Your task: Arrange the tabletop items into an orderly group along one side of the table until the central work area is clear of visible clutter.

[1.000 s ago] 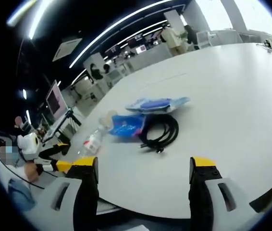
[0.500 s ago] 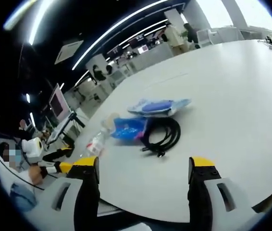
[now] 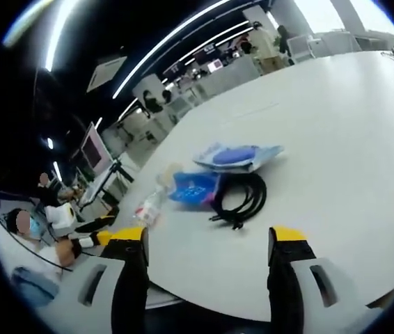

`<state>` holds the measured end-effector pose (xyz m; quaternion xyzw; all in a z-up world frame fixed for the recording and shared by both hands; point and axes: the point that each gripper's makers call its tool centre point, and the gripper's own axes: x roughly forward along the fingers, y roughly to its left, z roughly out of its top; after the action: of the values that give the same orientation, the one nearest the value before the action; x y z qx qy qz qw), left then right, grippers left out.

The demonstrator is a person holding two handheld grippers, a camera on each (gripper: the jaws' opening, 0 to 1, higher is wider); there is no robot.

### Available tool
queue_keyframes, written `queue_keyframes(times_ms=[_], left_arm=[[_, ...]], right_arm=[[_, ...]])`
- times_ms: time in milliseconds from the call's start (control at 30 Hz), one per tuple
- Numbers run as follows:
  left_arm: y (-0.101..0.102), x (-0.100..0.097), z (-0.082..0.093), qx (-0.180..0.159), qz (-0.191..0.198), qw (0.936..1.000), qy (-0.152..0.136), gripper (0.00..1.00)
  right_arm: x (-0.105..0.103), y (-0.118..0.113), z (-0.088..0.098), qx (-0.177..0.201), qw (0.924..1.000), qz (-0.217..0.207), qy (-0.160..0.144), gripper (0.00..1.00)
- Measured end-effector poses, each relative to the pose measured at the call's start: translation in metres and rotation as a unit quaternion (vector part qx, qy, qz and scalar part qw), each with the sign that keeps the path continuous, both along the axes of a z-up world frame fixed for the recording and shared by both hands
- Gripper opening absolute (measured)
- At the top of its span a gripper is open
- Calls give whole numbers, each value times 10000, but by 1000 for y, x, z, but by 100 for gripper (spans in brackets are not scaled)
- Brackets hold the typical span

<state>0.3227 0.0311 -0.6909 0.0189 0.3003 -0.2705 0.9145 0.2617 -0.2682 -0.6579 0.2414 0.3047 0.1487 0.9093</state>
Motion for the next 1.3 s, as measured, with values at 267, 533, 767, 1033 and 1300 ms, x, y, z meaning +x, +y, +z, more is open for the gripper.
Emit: queue_keyframes(times_ms=[267,533,767,1033,1300], left_arm=[[0,2,1,4,36,10000,-61,100],[-4,3,3,-14,-59,9999,-134,100],[-8,2,4,69,-211,9995,-213,100],[-15,1,6,-198,-271,9992,-201,100],[-18,0,9,-176,-376,9988,-262,100]], right_arm=[[18,1,1,46,9999,120,11,67],[39,16,11,46,9993,377,-69,66],[52,35,10,-4,9978,658,-49,65],[75,59,28,35,9945,1027,-215,63],[101,78,44,82,9918,1218,-378,61]])
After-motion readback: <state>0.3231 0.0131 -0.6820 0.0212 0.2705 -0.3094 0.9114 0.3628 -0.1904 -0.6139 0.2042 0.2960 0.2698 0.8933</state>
